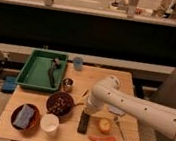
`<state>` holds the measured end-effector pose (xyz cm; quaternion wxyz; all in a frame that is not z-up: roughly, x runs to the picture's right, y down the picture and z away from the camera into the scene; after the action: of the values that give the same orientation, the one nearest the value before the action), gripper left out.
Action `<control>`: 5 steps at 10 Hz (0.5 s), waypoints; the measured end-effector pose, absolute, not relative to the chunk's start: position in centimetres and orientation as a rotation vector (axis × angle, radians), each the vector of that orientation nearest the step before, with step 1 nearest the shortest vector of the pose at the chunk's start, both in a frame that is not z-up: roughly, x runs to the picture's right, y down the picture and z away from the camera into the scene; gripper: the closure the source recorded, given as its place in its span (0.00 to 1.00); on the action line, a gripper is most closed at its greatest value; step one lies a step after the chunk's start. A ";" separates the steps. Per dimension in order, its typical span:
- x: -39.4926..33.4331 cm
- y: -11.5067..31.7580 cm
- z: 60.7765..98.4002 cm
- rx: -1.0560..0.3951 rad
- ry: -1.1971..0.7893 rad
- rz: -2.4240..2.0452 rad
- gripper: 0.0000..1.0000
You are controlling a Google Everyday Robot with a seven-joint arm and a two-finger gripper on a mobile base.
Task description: Place eraser in table surface
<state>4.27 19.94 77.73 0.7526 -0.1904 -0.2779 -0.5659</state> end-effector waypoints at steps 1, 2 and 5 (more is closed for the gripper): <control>4.2 19.9 77.4 -0.401 -0.580 -1.264 0.79; 4.2 20.0 77.3 -0.390 -0.562 -1.285 0.72; 3.3 21.0 77.2 -0.355 -0.546 -1.396 0.40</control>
<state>3.27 20.96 77.19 0.7179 -0.1604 -0.2469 -0.6309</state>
